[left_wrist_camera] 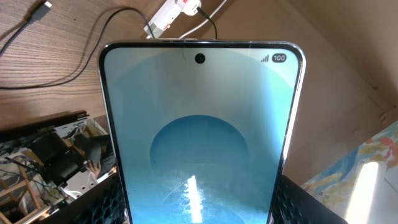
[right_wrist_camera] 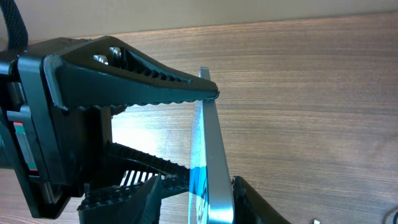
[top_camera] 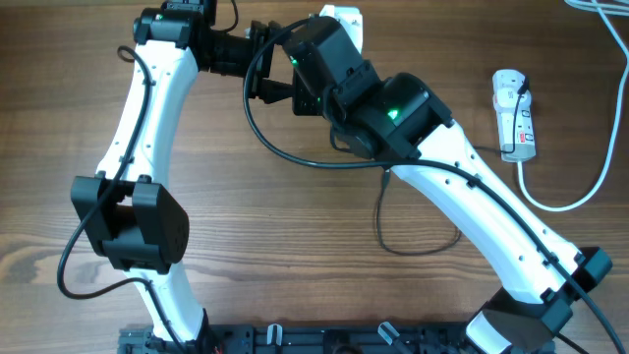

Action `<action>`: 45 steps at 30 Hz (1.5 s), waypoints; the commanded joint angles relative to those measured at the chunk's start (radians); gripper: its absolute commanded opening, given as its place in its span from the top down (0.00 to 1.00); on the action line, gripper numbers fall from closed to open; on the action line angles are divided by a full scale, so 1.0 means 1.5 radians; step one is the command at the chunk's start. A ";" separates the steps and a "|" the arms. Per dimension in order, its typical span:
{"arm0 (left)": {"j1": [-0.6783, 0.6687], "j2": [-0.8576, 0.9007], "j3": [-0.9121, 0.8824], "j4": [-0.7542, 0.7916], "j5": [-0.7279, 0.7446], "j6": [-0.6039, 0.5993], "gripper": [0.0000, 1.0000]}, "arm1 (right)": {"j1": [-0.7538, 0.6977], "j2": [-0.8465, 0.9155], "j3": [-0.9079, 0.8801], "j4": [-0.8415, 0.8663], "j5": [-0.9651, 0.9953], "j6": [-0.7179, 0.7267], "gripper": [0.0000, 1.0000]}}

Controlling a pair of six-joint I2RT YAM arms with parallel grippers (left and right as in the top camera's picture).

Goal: Plug charger to phone and switch on socket

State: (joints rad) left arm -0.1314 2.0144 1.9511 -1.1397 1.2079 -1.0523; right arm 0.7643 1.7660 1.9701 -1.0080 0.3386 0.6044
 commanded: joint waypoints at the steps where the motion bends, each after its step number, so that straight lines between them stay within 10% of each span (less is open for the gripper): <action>1: 0.003 -0.024 0.001 0.003 0.016 0.016 0.34 | 0.001 0.006 0.013 0.003 0.013 -0.002 0.67; 17: 0.003 -0.024 0.001 0.003 0.032 0.016 0.32 | 0.001 0.006 0.013 0.002 0.013 0.001 0.89; 21: 0.003 -0.024 0.001 0.003 0.034 0.015 0.21 | 0.001 0.006 0.013 0.002 0.013 0.003 0.95; 22: 0.003 -0.024 0.001 0.003 0.034 0.015 0.03 | 0.001 0.006 0.013 0.002 0.013 0.009 0.95; 26: 0.003 -0.024 0.001 0.003 0.034 0.015 0.00 | 0.000 0.005 0.013 0.004 0.014 0.043 0.95; 45: 0.003 -0.024 0.001 0.051 0.039 -0.060 0.04 | 0.000 -0.032 0.013 -0.019 0.050 0.748 0.96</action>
State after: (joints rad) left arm -0.1287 2.0121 1.9511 -1.0679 1.2400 -1.0641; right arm 0.7631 1.7576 1.9701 -1.0428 0.4210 1.4635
